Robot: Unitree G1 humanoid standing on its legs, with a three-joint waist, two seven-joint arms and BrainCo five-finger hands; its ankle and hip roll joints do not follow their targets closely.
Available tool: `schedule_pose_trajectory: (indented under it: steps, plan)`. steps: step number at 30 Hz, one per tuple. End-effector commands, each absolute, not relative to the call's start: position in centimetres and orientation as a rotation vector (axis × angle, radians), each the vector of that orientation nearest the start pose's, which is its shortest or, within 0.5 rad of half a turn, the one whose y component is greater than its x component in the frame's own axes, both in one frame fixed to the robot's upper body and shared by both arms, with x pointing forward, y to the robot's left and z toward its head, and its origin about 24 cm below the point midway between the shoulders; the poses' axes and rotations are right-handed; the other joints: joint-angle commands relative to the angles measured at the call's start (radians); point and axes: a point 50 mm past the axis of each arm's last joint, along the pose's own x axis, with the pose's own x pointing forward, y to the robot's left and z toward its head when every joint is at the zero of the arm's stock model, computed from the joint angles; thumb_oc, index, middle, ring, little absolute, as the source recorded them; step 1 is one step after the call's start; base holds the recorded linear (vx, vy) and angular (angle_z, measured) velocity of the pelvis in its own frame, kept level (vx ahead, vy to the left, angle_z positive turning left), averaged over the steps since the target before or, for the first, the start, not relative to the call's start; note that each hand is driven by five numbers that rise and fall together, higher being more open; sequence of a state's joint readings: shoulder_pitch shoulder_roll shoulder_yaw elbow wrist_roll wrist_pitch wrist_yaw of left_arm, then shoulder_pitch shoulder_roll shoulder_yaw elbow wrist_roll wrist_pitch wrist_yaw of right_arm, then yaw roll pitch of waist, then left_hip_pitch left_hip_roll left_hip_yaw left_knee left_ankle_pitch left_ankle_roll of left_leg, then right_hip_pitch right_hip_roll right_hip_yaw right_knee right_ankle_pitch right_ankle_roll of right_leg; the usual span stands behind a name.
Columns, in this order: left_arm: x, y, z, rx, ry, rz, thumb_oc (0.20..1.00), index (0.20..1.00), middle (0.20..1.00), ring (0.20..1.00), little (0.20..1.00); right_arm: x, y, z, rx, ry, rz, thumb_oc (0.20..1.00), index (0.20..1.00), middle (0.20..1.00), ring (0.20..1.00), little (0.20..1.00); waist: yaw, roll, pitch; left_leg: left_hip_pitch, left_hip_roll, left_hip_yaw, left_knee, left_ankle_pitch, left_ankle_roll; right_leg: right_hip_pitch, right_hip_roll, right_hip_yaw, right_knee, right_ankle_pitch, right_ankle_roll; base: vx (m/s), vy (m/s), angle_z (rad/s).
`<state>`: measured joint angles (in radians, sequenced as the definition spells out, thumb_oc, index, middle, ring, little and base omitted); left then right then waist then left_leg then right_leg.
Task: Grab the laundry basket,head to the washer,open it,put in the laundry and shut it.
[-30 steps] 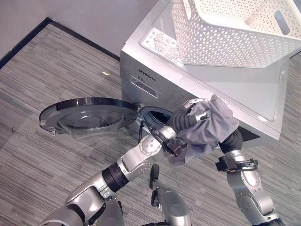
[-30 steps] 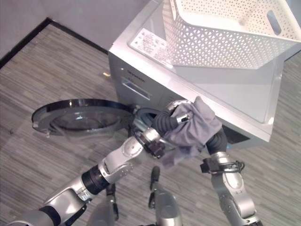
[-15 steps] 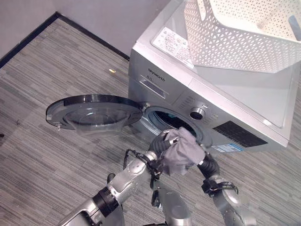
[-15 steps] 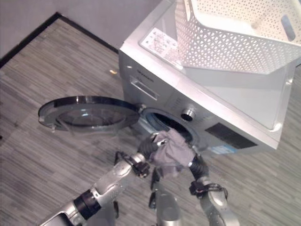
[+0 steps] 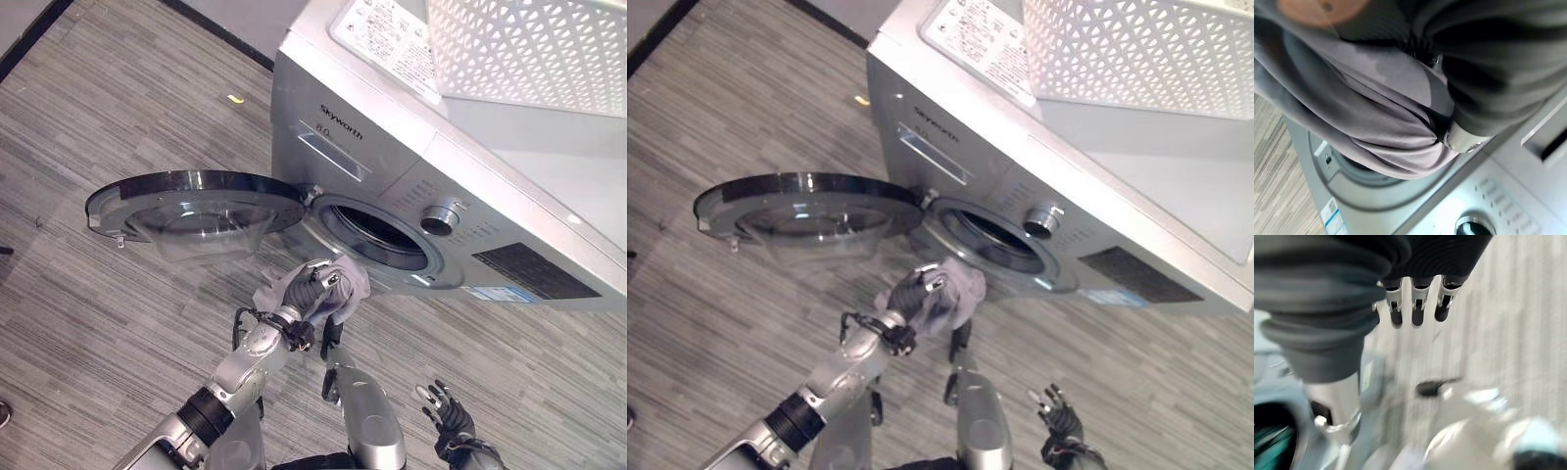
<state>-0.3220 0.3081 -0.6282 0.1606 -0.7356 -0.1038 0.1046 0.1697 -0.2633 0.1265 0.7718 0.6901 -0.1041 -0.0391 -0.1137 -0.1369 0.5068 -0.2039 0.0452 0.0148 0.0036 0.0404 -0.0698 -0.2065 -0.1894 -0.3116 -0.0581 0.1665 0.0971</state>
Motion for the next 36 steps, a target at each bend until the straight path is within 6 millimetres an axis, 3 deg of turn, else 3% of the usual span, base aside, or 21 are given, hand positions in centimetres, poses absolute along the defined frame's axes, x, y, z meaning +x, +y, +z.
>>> schedule_pose_trajectory:
  steps: [1, 6, 9, 17, 20, 24, 26, 27, 32, 33, 34, 35, 36]
  plan:
    - [27.1, 5.4, 7.7, -0.367, -0.052, -0.532, 0.200, 0.200, 0.200, 0.200, 0.200, 11.6, -23.8, -12.6, 0.242, 0.808, -0.400, 1.000, 1.000, 1.000, 1.000, 1.000, 0.006, -0.007, -0.045, -0.026, 0.027, 0.113, 0.018, -0.076, 0.036, -0.056, -0.099, 0.037, 0.053, -0.042, 0.073, 0.00, 0.000, 0.00]
    - [27.3, 4.8, 7.1, -0.397, -0.018, -0.523, 0.200, 0.200, 0.200, 0.200, 0.200, 12.9, -24.0, -12.2, 0.270, 0.768, -0.438, 1.000, 1.000, 1.000, 1.000, 1.000, -0.002, 0.004, -0.035, -0.041, 0.025, 0.123, 0.012, -0.069, 0.036, -0.082, -0.099, 0.044, 0.052, -0.035, 0.074, -0.02, -0.010, -0.06]
    - [28.0, 3.4, 6.8, -0.446, 0.022, -0.494, 0.200, 0.200, 0.200, 0.200, 0.200, 15.1, -23.6, -11.3, 0.318, 0.692, -0.466, 1.000, 1.000, 1.000, 1.000, 1.000, -0.012, 0.000, -0.025, -0.058, 0.031, 0.144, 0.005, -0.063, 0.034, -0.117, -0.092, 0.052, 0.047, -0.026, 0.074, -0.01, -0.025, -0.17]
    - [31.1, -0.2, 9.7, -0.573, 0.013, -0.401, 0.200, 0.200, 0.200, 0.200, 0.200, 18.6, -24.3, -8.8, 0.513, 0.498, -0.626, 1.000, 1.000, 1.000, 1.000, 1.000, -0.049, -0.020, 0.002, -0.124, 0.056, 0.160, 0.012, -0.066, 0.015, -0.202, -0.065, 0.069, 0.054, -0.029, 0.074, -0.01, -0.058, -0.09]
    - [33.2, -0.1, 11.1, -0.641, 0.010, -0.293, 0.200, 0.200, 0.200, 0.200, 0.200, 19.8, -23.3, -7.9, 0.560, 0.438, -0.586, 1.000, 1.000, 1.000, 1.000, 1.000, -0.068, -0.043, 0.012, -0.163, 0.070, 0.169, 0.018, -0.059, 0.005, -0.249, -0.050, 0.075, 0.062, -0.026, 0.071, -0.04, -0.080, -0.16]
    - [35.6, 1.7, 12.4, -0.757, 0.003, -0.119, 0.200, 0.200, 0.200, 0.200, 0.200, 20.8, -21.5, -7.1, 0.638, 0.394, -0.525, 1.000, 1.000, 1.000, 1.000, 1.000, -0.092, -0.069, 0.013, -0.220, 0.097, 0.179, 0.025, -0.050, -0.011, -0.311, -0.028, 0.072, 0.071, -0.022, 0.067, -0.01, -0.072, -0.13]
    - [37.0, 3.1, 14.0, -0.818, -0.033, -0.014, 0.200, 0.200, 0.200, 0.200, 0.200, 21.5, -20.5, -5.9, 0.694, 0.331, -0.465, 1.000, 1.000, 1.000, 1.000, 1.000, -0.112, -0.101, 0.013, -0.254, 0.123, 0.184, 0.023, -0.045, -0.024, -0.358, -0.006, 0.066, 0.076, -0.018, 0.066, 0.03, -0.136, -0.17]
    - [37.3, 3.0, 15.0, -0.851, -0.049, 0.003, 0.200, 0.200, 0.200, 0.200, 0.200, 21.8, -20.3, -5.3, 0.714, 0.298, -0.445, 1.000, 1.000, 1.000, 1.000, 1.000, -0.122, -0.115, 0.013, -0.274, 0.134, 0.184, 0.023, -0.044, -0.030, -0.379, 0.004, 0.066, 0.077, -0.019, 0.064, 0.05, -0.150, -0.10]
    - [38.1, 2.5, 18.5, -0.901, -0.117, 0.007, 0.200, 0.200, 0.200, 0.200, 0.200, 22.6, -20.1, -4.3, 0.706, 0.254, -0.393, 1.000, 1.000, 1.000, 1.000, 1.000, -0.151, -0.137, 0.013, -0.312, 0.158, 0.181, 0.020, -0.038, -0.043, -0.428, 0.029, 0.064, 0.082, -0.022, 0.062, 0.04, -0.076, -0.05]
    - [38.3, 2.3, 19.6, -0.902, -0.141, 0.001, 0.200, 0.200, 0.200, 0.200, 0.200, 22.8, -20.2, -4.0, 0.698, 0.242, -0.383, 1.000, 1.000, 1.000, 1.000, 1.000, -0.160, -0.139, 0.013, -0.317, 0.163, 0.180, 0.015, -0.034, -0.046, -0.437, 0.034, 0.064, 0.083, -0.022, 0.062, 0.08, -0.134, -0.06]
    - [38.4, 1.6, 22.3, -0.898, -0.193, -0.030, 0.200, 0.200, 0.200, 0.200, 0.200, 22.9, -20.5, -4.0, 0.683, 0.240, -0.380, 1.000, 1.000, 1.000, 1.000, 1.000, -0.173, -0.142, 0.013, -0.324, 0.173, 0.178, -0.001, -0.027, -0.054, -0.453, 0.044, 0.064, 0.084, -0.025, 0.061, 0.06, -0.104, -0.05]
    - [38.5, 1.6, 22.4, -0.899, -0.194, -0.030, 0.200, 0.200, 0.200, 0.200, 0.200, 22.9, -20.5, -4.0, 0.683, 0.239, -0.380, 1.000, 1.000, 1.000, 1.000, 1.000, -0.174, -0.141, 0.013, -0.324, 0.173, 0.178, -0.003, -0.026, -0.054, -0.453, 0.044, 0.064, 0.084, -0.025, 0.060, 0.10, -0.127, -0.05]
    - [38.9, 1.9, 24.9, -0.897, -0.244, -0.028, 0.200, 0.200, 0.200, 0.200, 0.200, 23.2, -20.9, -3.7, 0.661, 0.234, -0.373, 1.000, 1.000, 1.000, 1.000, 1.000, -0.189, -0.142, 0.013, -0.319, 0.184, 0.184, -0.022, -0.018, -0.062, -0.467, 0.055, 0.066, 0.084, -0.027, 0.059, 0.06, -0.059, -0.02]
